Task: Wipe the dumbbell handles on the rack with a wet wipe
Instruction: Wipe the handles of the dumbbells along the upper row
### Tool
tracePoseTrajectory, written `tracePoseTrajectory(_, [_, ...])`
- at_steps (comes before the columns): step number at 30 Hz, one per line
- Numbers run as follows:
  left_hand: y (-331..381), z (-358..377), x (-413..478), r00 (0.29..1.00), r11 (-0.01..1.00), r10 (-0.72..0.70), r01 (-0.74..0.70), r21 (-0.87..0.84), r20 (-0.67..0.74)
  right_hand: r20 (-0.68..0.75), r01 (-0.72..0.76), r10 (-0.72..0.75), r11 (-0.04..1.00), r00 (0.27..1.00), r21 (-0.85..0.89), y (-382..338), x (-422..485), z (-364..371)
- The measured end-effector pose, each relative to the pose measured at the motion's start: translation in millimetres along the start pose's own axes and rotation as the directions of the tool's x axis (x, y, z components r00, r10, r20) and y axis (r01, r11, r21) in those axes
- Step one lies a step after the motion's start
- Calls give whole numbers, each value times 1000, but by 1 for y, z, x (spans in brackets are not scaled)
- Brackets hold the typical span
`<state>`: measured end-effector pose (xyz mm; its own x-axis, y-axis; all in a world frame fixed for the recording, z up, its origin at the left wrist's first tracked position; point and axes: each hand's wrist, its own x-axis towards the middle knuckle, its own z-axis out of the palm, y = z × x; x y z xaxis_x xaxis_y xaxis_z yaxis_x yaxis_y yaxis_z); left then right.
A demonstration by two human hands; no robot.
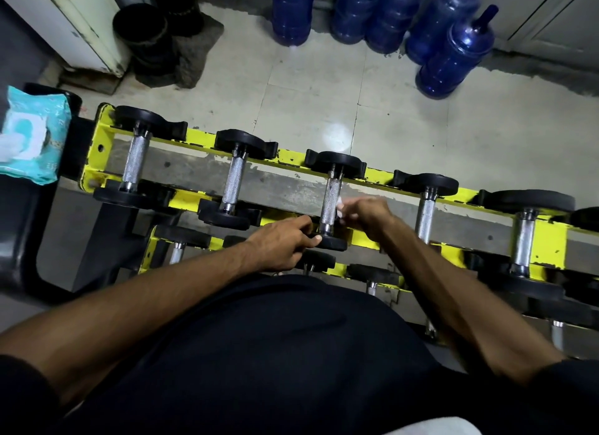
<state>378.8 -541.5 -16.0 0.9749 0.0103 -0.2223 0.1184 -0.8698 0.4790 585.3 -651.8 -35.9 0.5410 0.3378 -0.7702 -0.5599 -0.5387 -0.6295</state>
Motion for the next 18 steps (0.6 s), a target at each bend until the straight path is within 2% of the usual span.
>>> tracePoseTrajectory(2, [0, 0, 0, 1000, 1000, 5, -5, 7, 2, 19, 119, -118, 975, 993, -187, 11, -11, -2])
tracePoseTrajectory(3, [0, -1, 0, 1000, 1000, 6, -6, 10, 3, 29, 270, -275, 911, 961, -313, 15, -14, -2])
tracePoseTrajectory(4, [1, -1, -1, 1000, 1000, 4, -4, 11, 2, 81, 448, -473, 745, 877, -494, 16, -16, -1])
tracePoseTrajectory(5, [2, -1, -1, 1000, 1000, 4, -4, 10, -1, 198, 585, -631, 493, 750, -644, 14, -17, 2])
tracePoseTrajectory(6, [2, -1, -1, 1000, 1000, 3, -3, 12, -1, 340, 660, -714, 223, 611, -717, 9, -16, 6])
tracePoseTrajectory(7, [3, -1, -2, 1000, 1000, 3, -3, 18, 0, 456, 674, -728, 11, 511, -738, 3, -13, 9])
tracePoseTrajectory(8, [3, -1, -2, 1000, 1000, 2, -2, 23, 4, 527, 643, -709, -136, 468, -754, -6, -8, 13])
tracePoseTrajectory(9, [3, -1, -2, 1000, 1000, -1, 0, 27, 8, 559, 577, -694, -249, 455, -778, -14, -4, 18])
tracePoseTrajectory(11, [3, -1, -2, 1000, 999, -5, 4, 35, 10, 534, 413, -697, -358, 479, -837, -32, -2, 29])
tracePoseTrajectory(13, [3, 0, -2, 1000, 999, -5, 5, 35, 12, 492, 332, -648, -364, 581, -870, -45, -7, 41])
tracePoseTrajectory(15, [2, 1, -2, 1000, 1000, -2, 2, 29, 11, 503, 323, -498, -405, 706, -855, -48, -13, 53])
tracePoseTrajectory(16, [2, 2, -2, 1000, 1000, 0, 0, 29, 9, 526, 336, -413, -450, 743, -828, -48, -16, 59])
tracePoseTrajectory(18, [1, 3, -1, 1000, 1000, 2, -2, 21, 2, 582, 404, -250, -513, 774, -757, -46, -24, 68])
